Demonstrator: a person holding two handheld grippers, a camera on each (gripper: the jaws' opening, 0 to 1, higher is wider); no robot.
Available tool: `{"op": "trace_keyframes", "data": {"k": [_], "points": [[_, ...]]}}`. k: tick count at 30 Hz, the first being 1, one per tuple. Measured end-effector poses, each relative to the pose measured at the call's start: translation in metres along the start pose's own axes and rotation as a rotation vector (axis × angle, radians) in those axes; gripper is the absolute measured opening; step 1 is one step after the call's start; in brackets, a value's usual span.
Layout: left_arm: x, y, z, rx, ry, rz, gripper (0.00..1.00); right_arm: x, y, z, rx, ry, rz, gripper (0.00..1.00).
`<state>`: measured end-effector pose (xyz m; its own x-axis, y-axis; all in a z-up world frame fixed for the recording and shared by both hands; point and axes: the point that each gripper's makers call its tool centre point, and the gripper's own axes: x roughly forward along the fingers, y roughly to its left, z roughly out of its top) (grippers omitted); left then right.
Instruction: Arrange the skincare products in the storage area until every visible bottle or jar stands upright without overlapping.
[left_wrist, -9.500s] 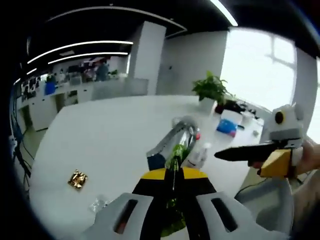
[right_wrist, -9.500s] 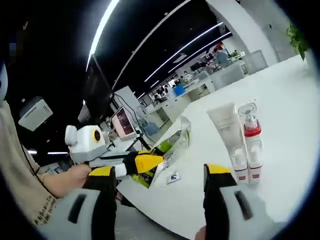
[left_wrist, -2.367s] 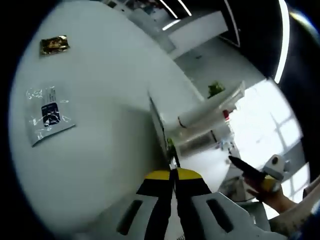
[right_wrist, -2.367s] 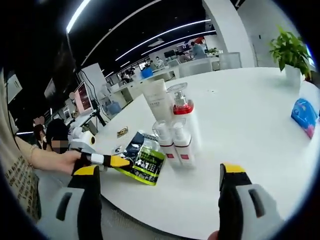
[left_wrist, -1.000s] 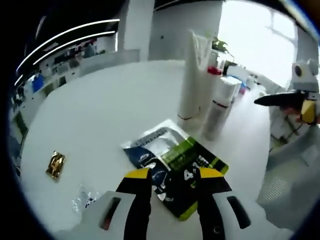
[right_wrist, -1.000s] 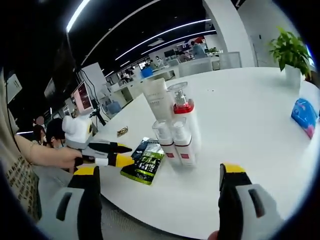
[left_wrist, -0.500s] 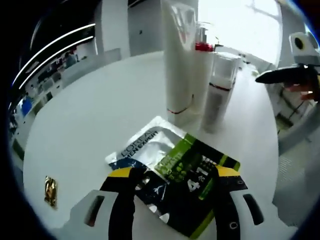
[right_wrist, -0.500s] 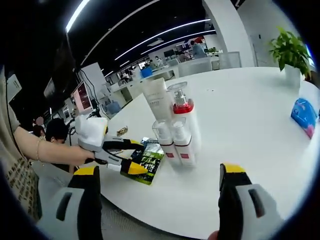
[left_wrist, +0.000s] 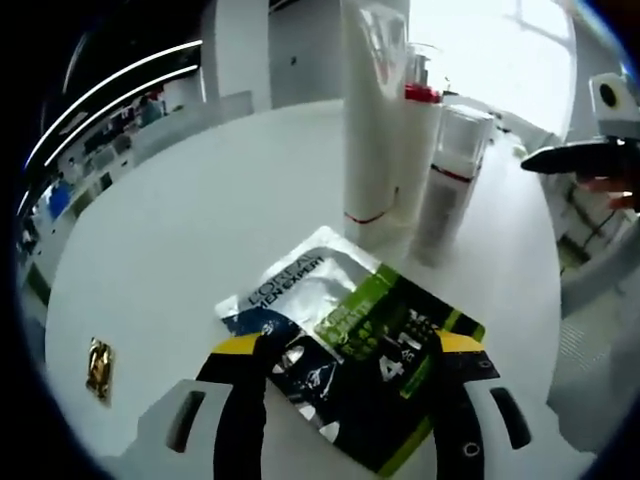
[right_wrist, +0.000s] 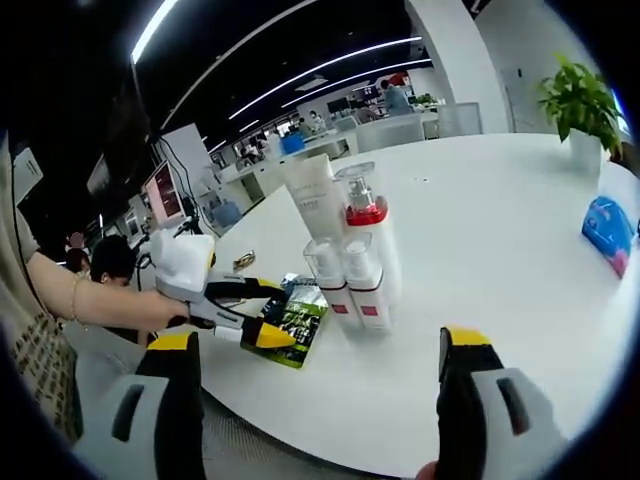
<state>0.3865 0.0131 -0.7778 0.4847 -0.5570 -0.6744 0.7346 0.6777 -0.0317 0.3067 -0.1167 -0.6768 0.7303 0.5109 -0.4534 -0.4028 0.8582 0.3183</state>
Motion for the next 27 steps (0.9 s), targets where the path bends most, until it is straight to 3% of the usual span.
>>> {"op": "trace_keyframes", "data": {"k": [15,17,27], "points": [[0.0,0.0,0.0,-0.005,0.025,0.002,0.63,0.0,0.001,0.001,-0.008,0.0,0.003,0.99],[-0.004,0.002,-0.001,-0.017,0.031,0.005,0.6,0.0,0.002,0.001,-0.009,0.0,0.005,0.99],[-0.03,0.008,-0.003,-0.063,0.006,0.033,0.68,-0.001,0.006,0.001,-0.024,-0.003,0.024,0.99]]}}
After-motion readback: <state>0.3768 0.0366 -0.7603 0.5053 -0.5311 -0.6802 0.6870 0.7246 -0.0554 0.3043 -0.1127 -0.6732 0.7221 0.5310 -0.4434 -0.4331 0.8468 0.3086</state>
